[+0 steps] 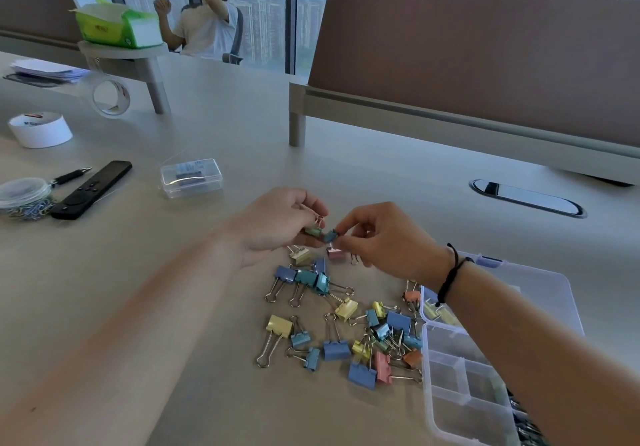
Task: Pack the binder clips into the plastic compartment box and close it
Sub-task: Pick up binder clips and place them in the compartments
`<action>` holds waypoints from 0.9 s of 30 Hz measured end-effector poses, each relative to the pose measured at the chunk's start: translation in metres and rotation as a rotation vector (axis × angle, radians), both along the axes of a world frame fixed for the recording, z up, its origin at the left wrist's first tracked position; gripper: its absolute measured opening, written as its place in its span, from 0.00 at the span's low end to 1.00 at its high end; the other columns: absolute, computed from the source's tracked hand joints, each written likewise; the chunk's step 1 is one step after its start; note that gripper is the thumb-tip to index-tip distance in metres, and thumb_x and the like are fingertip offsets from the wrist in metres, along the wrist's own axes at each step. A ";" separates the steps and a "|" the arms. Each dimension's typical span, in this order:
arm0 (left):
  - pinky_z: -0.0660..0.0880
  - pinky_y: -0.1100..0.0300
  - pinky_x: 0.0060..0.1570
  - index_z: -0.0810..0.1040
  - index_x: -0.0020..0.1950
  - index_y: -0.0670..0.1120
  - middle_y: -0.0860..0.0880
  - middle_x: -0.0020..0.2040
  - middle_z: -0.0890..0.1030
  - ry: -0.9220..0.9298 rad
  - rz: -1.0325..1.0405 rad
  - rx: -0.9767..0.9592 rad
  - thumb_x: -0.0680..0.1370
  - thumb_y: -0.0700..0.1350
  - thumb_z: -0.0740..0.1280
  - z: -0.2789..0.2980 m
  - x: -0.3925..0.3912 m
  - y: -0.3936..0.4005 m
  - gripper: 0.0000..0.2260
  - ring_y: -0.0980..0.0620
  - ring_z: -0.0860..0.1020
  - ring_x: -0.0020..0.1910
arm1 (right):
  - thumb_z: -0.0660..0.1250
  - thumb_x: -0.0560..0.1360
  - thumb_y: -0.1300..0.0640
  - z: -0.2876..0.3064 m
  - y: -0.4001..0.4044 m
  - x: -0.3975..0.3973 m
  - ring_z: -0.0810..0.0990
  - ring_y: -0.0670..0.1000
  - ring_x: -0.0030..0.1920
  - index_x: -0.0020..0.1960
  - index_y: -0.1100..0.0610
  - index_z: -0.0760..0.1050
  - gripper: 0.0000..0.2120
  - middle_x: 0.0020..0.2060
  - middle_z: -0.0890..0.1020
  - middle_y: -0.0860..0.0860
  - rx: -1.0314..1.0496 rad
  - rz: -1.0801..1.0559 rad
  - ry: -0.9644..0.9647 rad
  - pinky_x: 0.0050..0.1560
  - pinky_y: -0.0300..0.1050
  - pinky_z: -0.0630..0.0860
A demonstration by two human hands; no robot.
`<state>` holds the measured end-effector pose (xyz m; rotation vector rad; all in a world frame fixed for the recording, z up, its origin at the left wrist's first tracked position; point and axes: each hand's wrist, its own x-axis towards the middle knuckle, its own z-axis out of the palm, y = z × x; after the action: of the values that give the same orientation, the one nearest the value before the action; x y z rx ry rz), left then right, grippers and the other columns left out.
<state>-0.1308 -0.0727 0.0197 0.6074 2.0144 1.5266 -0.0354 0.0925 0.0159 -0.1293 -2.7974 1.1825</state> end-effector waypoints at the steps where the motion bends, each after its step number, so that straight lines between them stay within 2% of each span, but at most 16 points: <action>1: 0.83 0.60 0.41 0.78 0.53 0.36 0.34 0.53 0.80 -0.079 0.006 0.039 0.80 0.30 0.61 0.002 0.001 0.000 0.07 0.45 0.84 0.44 | 0.73 0.74 0.54 0.002 -0.001 0.001 0.73 0.40 0.23 0.47 0.55 0.82 0.05 0.22 0.78 0.43 -0.033 -0.007 0.009 0.28 0.31 0.69; 5: 0.82 0.62 0.41 0.78 0.54 0.36 0.35 0.50 0.81 -0.267 -0.032 0.126 0.80 0.32 0.64 0.008 0.003 -0.001 0.05 0.47 0.84 0.43 | 0.73 0.73 0.54 0.009 -0.007 0.003 0.73 0.41 0.23 0.44 0.57 0.83 0.05 0.23 0.79 0.45 -0.085 -0.037 0.024 0.30 0.35 0.71; 10: 0.83 0.60 0.47 0.78 0.58 0.34 0.36 0.52 0.84 -0.287 -0.186 0.046 0.76 0.32 0.69 0.009 0.005 -0.006 0.11 0.45 0.85 0.49 | 0.75 0.72 0.53 0.010 -0.013 0.006 0.74 0.42 0.23 0.41 0.58 0.83 0.08 0.24 0.80 0.49 -0.058 -0.056 0.016 0.29 0.38 0.73; 15: 0.81 0.65 0.37 0.79 0.55 0.35 0.40 0.44 0.85 -0.204 -0.227 -0.028 0.76 0.31 0.69 0.009 0.007 -0.008 0.08 0.50 0.85 0.40 | 0.78 0.68 0.54 0.010 -0.012 0.018 0.78 0.46 0.25 0.44 0.60 0.78 0.13 0.25 0.82 0.50 -0.146 -0.084 -0.010 0.30 0.41 0.78; 18: 0.78 0.65 0.30 0.79 0.55 0.36 0.42 0.38 0.83 -0.154 -0.252 -0.089 0.76 0.34 0.70 0.012 0.010 -0.008 0.08 0.52 0.80 0.33 | 0.80 0.64 0.54 0.012 -0.006 0.029 0.81 0.49 0.28 0.43 0.60 0.78 0.15 0.28 0.83 0.53 -0.193 -0.087 -0.040 0.34 0.44 0.81; 22: 0.65 0.66 0.20 0.78 0.58 0.40 0.44 0.35 0.79 -0.137 -0.297 -0.104 0.77 0.34 0.69 0.015 0.017 -0.006 0.10 0.53 0.70 0.28 | 0.79 0.66 0.60 0.018 0.003 0.045 0.82 0.49 0.30 0.44 0.58 0.79 0.10 0.32 0.85 0.53 -0.101 -0.029 -0.115 0.36 0.47 0.82; 24: 0.61 0.67 0.18 0.79 0.57 0.42 0.46 0.34 0.80 -0.128 -0.313 -0.128 0.78 0.33 0.67 0.015 0.022 -0.003 0.09 0.55 0.68 0.26 | 0.79 0.67 0.60 0.019 0.005 0.053 0.84 0.53 0.35 0.43 0.56 0.81 0.08 0.35 0.86 0.52 -0.041 -0.009 -0.119 0.42 0.50 0.82; 27: 0.58 0.67 0.17 0.81 0.53 0.39 0.45 0.36 0.81 -0.097 -0.331 -0.192 0.80 0.33 0.63 0.012 0.034 0.005 0.08 0.56 0.67 0.23 | 0.78 0.68 0.59 0.021 0.008 0.064 0.85 0.52 0.38 0.43 0.54 0.83 0.06 0.36 0.86 0.50 -0.003 0.014 -0.120 0.45 0.48 0.83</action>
<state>-0.0971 -0.0678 0.0320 0.7306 1.8513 1.1324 0.0287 0.1003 0.0373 -0.1874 -2.9044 1.2210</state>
